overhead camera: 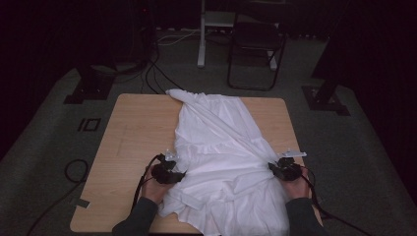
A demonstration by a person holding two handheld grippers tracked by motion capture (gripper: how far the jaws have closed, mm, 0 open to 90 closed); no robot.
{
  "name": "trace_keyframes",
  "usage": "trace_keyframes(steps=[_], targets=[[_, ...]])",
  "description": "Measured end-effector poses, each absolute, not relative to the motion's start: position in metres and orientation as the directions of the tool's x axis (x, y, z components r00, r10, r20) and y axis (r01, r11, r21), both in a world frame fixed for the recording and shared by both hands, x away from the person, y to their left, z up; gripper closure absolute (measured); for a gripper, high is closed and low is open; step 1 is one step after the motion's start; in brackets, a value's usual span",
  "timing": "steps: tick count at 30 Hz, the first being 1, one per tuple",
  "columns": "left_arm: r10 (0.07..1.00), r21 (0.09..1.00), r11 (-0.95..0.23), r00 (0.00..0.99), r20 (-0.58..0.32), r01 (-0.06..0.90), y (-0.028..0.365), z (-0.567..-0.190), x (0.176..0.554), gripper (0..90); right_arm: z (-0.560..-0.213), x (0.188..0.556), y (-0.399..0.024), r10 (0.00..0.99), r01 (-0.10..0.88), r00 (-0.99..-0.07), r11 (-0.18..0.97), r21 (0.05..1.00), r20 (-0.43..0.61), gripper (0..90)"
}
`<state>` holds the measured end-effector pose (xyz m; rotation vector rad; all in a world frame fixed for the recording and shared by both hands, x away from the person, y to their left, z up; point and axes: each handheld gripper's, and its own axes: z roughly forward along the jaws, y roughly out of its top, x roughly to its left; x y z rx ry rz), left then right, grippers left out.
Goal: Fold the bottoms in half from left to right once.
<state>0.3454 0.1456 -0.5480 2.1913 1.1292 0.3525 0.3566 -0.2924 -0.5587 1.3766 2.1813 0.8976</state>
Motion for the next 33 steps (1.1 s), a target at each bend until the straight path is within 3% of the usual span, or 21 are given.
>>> trace_keyframes(steps=[3, 14, 17, 19, 22, 25, 33], targets=[[0.812, 0.647, -0.447, 0.584, 0.003, 0.618, 0.149, -0.546, 0.356, 74.5, -0.559, 0.36, -0.286, 0.9, 0.638, -0.436, 0.312, 0.704, -0.004, 78.5], [0.893, 0.66, -0.36, 0.449, 0.039, 0.659, 0.164, -0.542, 0.42, 76.1, -0.561, 0.399, -0.266, 0.903, 0.614, -0.43, 0.294, 0.732, -0.002, 79.1], [0.913, 0.667, -0.312, 0.407, 0.014, 0.677, 0.166, -0.542, 0.433, 73.1, -0.561, 0.414, -0.266, 0.915, 0.616, -0.403, 0.273, 0.739, -0.003, 78.5], [0.922, 0.672, -0.284, 0.387, -0.004, 0.684, 0.168, -0.54, 0.435, 63.8, -0.561, 0.422, -0.265, 0.921, 0.621, -0.39, 0.27, 0.736, -0.008, 76.9], [0.915, 0.709, -0.269, 0.404, -0.024, 0.652, 0.175, -0.529, 0.424, 52.2, -0.555, 0.425, -0.262, 0.925, 0.633, -0.378, 0.283, 0.721, -0.031, 59.5], [0.904, 0.753, -0.258, 0.425, -0.032, 0.606, 0.187, -0.515, 0.406, 46.2, -0.541, 0.412, -0.259, 0.921, 0.585, -0.388, 0.272, 0.764, -0.031, 48.6], [0.9, 0.794, -0.261, 0.436, -0.005, 0.548, 0.219, -0.502, 0.365, 42.3, -0.503, 0.379, -0.227, 0.867, 0.47, -0.498, 0.301, 0.83, -0.032, 34.9]])
